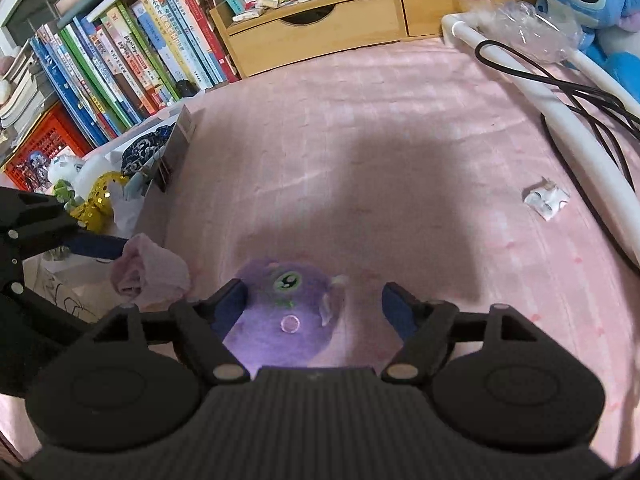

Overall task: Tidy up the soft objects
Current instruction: 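Grasp the pink folded cloth with the left tool while the right tool grasps the purple plush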

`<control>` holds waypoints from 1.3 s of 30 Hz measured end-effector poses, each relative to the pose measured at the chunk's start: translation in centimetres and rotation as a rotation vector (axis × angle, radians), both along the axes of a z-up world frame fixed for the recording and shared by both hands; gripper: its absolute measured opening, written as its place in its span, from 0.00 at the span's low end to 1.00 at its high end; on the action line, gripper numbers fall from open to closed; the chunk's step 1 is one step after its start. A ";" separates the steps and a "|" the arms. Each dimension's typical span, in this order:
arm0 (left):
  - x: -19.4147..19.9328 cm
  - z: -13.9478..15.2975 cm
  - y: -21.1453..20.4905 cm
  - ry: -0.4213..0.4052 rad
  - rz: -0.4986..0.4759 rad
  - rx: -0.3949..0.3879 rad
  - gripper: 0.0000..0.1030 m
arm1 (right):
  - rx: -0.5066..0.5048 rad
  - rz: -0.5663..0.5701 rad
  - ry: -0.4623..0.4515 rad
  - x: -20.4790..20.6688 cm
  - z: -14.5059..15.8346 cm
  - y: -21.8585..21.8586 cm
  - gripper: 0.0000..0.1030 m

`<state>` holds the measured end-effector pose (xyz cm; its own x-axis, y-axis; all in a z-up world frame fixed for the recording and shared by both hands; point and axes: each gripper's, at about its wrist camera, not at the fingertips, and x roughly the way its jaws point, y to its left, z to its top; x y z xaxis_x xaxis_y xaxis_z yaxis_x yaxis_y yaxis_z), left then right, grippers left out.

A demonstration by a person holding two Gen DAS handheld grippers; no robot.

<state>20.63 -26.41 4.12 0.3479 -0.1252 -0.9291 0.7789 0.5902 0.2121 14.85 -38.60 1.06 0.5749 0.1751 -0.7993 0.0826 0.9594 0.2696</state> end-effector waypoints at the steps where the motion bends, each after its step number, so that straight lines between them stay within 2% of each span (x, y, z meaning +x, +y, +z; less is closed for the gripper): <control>1: -0.1 0.0 0.0 -0.005 -0.004 0.002 0.66 | -0.002 0.002 -0.001 0.0 0.0 0.1 0.83; 9: -0.6 -0.2 0.1 -0.036 -0.021 0.008 0.64 | -0.035 0.019 -0.017 -0.2 -0.2 0.9 0.84; 11: -0.7 -0.2 0.0 -0.051 -0.016 0.010 0.60 | -0.040 0.021 -0.022 -0.3 -0.2 1.0 0.84; 28: -1.1 -0.4 0.3 -0.125 0.013 0.018 0.41 | -0.083 0.036 -0.048 -0.8 -0.4 1.9 0.84; 34: -0.9 -0.2 0.6 -0.124 0.032 0.004 0.39 | -0.100 0.040 -0.071 -1.2 -0.5 2.2 0.84; 39: -0.7 0.1 0.8 -0.111 0.045 -0.012 0.38 | -0.099 -0.004 -0.107 -2.1 -0.5 2.4 0.80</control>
